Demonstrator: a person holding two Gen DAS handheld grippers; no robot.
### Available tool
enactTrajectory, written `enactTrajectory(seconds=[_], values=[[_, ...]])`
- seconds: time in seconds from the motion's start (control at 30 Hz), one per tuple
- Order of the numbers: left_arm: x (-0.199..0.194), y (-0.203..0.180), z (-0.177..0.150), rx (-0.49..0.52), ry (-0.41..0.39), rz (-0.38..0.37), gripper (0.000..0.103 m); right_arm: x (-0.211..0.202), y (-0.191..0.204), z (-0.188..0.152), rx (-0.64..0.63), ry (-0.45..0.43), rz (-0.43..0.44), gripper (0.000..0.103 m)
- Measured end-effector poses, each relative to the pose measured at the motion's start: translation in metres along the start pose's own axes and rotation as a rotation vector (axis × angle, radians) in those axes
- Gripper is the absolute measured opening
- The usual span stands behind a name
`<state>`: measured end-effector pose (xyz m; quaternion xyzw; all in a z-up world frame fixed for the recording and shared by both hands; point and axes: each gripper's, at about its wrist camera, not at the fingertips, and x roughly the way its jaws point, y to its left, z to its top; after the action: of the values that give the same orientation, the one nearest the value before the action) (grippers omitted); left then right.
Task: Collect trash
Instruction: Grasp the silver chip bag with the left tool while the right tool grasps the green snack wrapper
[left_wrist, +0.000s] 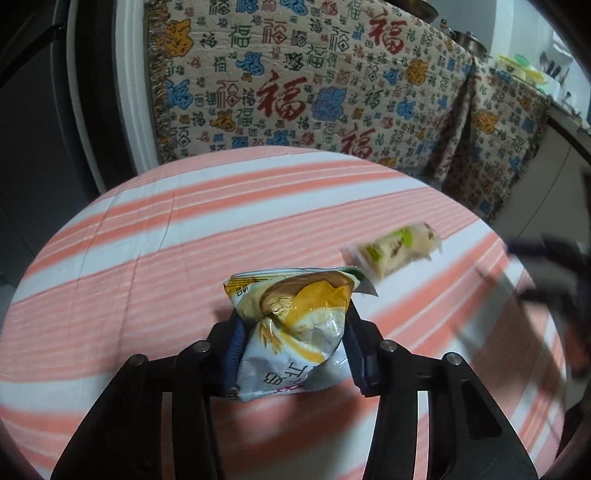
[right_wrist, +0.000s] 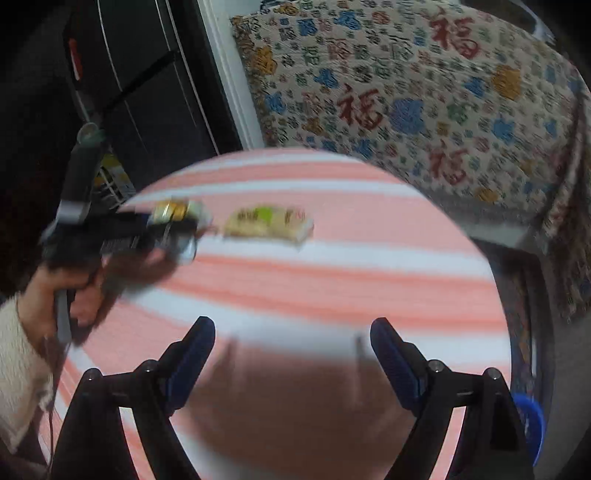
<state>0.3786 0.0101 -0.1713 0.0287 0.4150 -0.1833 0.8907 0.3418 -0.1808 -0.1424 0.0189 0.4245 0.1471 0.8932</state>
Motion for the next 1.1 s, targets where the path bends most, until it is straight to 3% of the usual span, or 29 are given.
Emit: enactTrajectory(seconds=[0.1, 0.23, 0.3, 0.37, 0.4, 0.47, 0.53, 0.6, 0.63, 0.67, 0.73, 0.77, 0.83, 0.97, 1.1], values=[[-0.023, 0.000, -0.024, -0.009, 0.023, 0.011, 0.047, 0.022, -0.006, 0.045, -0.036, -0.045, 0.040, 0.088], [-0.053, -0.001, -0.059, -0.020, 0.034, 0.034, 0.047, 0.068, -0.003, 0.090, -0.024, -0.018, 0.117, 0.087], [-0.065, 0.000, -0.073, -0.039, 0.023, 0.037, 0.048, 0.091, -0.001, 0.098, -0.032, 0.029, 0.111, 0.073], [-0.074, 0.002, -0.084, -0.060, 0.005, 0.048, 0.048, 0.110, 0.002, 0.093, -0.023, 0.144, 0.168, 0.043], [-0.077, 0.003, -0.088, -0.072, -0.002, 0.047, 0.048, 0.110, 0.003, 0.089, -0.028, 0.167, 0.177, 0.041], [-0.082, 0.005, -0.094, -0.105, -0.011, 0.042, 0.049, 0.099, 0.014, 0.071, -0.075, 0.213, 0.189, 0.041], [-0.086, 0.007, -0.098, -0.129, -0.012, 0.029, 0.050, 0.075, 0.032, 0.041, -0.101, 0.291, 0.270, 0.041], [-0.087, 0.006, -0.101, -0.133, -0.014, 0.032, 0.052, 0.050, 0.049, 0.017, -0.166, 0.288, 0.250, 0.042], [-0.086, 0.006, -0.103, -0.137, -0.014, 0.038, 0.061, 0.034, 0.055, 0.005, -0.181, 0.249, 0.224, 0.051], [-0.084, 0.007, -0.106, -0.152, -0.005, 0.051, 0.077, 0.025, 0.055, -0.003, -0.160, 0.213, 0.207, 0.069], [-0.080, 0.009, -0.109, -0.170, 0.002, 0.060, 0.082, 0.011, 0.049, -0.017, -0.064, 0.114, 0.102, 0.080], [-0.081, 0.008, -0.109, -0.166, 0.000, 0.065, 0.084, 0.010, 0.049, -0.021, -0.037, 0.085, 0.046, 0.080], [-0.081, 0.008, -0.111, -0.172, 0.006, 0.087, 0.085, 0.017, 0.047, -0.020, 0.024, 0.055, -0.013, 0.080], [-0.081, 0.012, -0.111, -0.191, 0.001, 0.087, 0.086, 0.038, 0.052, 0.010, 0.129, 0.005, -0.035, 0.080], [-0.080, 0.009, -0.111, -0.185, 0.005, 0.078, 0.090, 0.086, 0.061, 0.036, 0.119, 0.093, -0.102, 0.074]])
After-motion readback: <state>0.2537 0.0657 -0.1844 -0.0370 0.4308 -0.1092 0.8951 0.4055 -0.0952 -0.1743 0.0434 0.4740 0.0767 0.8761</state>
